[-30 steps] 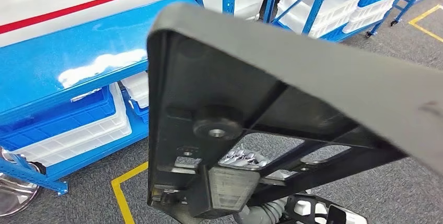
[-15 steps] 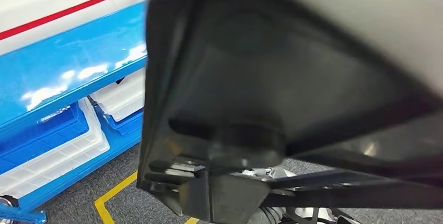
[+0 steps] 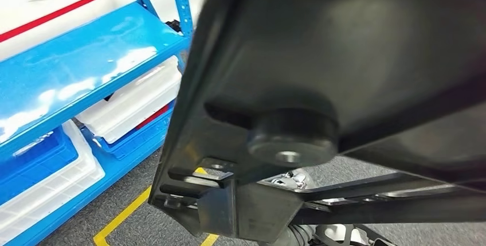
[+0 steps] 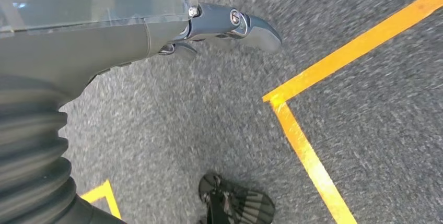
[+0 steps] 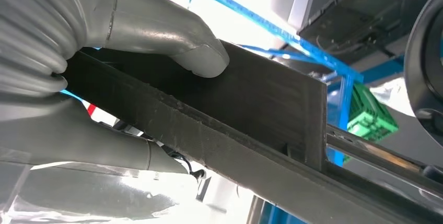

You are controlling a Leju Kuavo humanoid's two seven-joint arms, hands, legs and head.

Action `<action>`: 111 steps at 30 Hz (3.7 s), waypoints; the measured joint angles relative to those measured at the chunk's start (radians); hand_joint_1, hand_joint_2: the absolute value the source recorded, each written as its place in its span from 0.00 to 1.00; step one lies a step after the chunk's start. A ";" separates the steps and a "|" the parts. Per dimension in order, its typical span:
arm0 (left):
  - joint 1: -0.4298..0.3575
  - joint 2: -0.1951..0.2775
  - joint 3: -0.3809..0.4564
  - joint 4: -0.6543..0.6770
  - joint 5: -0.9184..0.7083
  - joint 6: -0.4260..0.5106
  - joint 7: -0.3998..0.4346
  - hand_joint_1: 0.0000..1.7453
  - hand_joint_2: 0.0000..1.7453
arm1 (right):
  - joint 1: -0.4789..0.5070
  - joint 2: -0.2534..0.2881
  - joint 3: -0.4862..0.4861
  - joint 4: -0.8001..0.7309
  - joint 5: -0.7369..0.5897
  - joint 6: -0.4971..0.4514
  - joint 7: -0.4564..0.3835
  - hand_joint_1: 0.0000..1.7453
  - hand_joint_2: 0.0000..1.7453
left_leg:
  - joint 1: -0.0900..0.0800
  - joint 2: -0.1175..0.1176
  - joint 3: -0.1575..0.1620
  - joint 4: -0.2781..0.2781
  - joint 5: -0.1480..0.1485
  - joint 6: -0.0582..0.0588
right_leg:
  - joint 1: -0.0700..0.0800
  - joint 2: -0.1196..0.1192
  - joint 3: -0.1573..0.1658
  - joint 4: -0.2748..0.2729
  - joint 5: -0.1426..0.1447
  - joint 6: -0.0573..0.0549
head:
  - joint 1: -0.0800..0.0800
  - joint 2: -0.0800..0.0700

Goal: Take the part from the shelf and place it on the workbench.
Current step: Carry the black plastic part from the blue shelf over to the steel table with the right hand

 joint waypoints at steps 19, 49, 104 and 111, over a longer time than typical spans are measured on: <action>0.004 0.031 -0.008 0.000 -0.007 -0.098 0.001 0.00 1.00 | 0.014 -0.006 -0.003 0.073 0.016 0.023 0.001 0.97 1.00 | 0.027 -0.108 -0.012 0.019 0.001 -0.016 | -0.026 0.152 -0.020 0.018 0.000 0.026 | 0.001 0.000; 0.000 -0.049 0.026 0.001 0.008 -0.088 0.022 0.00 1.00 | -0.046 -0.008 -0.001 0.175 0.012 0.076 0.041 0.97 1.00 | 0.024 -0.122 -0.040 0.031 0.013 -0.017 | -0.014 0.170 -0.022 0.016 -0.001 0.012 | 0.006 0.000; -0.013 0.023 0.017 0.000 -0.070 -0.107 -0.020 0.00 1.00 | 0.013 -0.021 -0.076 0.077 0.027 0.051 0.002 0.97 1.00 | 0.026 -0.089 -0.097 0.167 -0.031 -0.049 | -0.016 0.131 0.005 -0.015 0.010 -0.014 | 0.013 0.000; -0.018 0.030 0.015 0.000 -0.076 -0.112 -0.022 0.00 1.00 | 0.014 -0.021 -0.078 0.069 0.029 0.050 0.003 0.97 1.00 | 0.031 -0.131 -0.041 0.029 0.015 -0.019 | -0.024 0.169 -0.029 0.022 0.000 0.025 | 0.016 0.000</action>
